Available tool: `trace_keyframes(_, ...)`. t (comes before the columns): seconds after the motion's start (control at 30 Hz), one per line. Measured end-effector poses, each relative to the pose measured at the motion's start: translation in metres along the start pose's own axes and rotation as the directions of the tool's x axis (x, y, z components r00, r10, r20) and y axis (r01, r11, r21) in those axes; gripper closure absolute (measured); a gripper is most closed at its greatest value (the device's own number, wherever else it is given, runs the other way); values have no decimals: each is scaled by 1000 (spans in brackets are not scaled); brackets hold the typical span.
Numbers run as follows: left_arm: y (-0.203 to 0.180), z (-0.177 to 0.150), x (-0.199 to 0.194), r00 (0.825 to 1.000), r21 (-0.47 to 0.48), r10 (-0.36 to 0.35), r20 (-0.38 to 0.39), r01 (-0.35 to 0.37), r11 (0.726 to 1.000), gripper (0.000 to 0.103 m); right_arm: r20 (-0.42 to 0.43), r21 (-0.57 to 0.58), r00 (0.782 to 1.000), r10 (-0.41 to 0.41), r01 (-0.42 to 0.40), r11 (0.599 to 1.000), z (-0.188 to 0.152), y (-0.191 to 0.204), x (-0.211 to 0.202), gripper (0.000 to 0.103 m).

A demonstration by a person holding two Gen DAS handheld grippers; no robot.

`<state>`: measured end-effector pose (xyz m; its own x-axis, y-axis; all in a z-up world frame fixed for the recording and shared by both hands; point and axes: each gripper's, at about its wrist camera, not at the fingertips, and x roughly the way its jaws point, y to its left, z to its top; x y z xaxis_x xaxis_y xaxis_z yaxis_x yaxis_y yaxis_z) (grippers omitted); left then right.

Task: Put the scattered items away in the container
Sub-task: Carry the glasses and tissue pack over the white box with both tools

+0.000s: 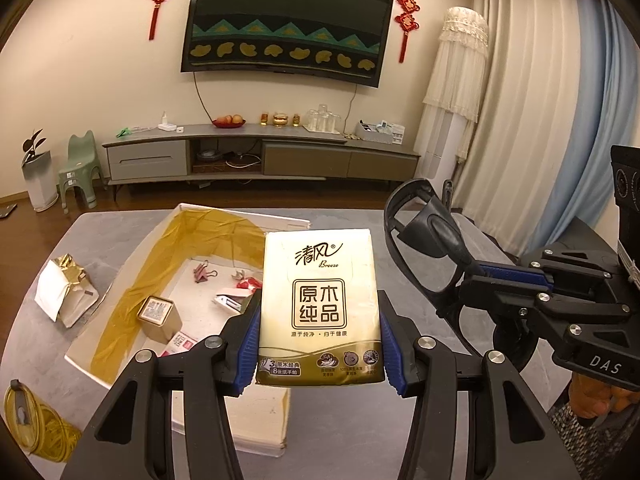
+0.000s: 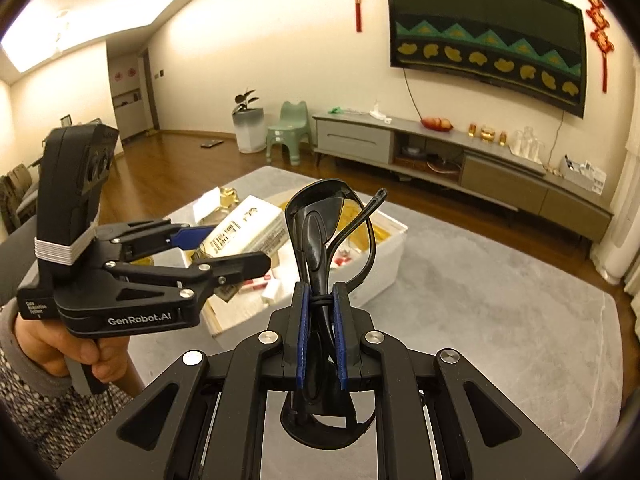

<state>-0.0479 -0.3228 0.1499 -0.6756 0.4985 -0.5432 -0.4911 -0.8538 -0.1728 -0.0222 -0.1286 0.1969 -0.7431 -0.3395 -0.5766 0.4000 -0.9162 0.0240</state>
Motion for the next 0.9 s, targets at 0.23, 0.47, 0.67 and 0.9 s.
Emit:
trace_keyframes(0.23,14,-2,-3,1000,-21,1,8,-1,1000,51,15,-11,1000,-4,4,1000,5,15,9,90)
trace_keyframes(0.47,40,0,-3,1000,-74,15,23,-13,997,51,33,-10,999,7,-7,1000,16,29,20,90)
trace_keyframes(0.67,72,0,4,999,-142,37,24,-33,989,51,35,-6,999,36,-36,999,30,41,34,90)
trace_keyframes(0.9,81,-7,24,1000,-157,3,-27,-7,988,51,30,-23,999,39,-38,999,50,53,58,90)
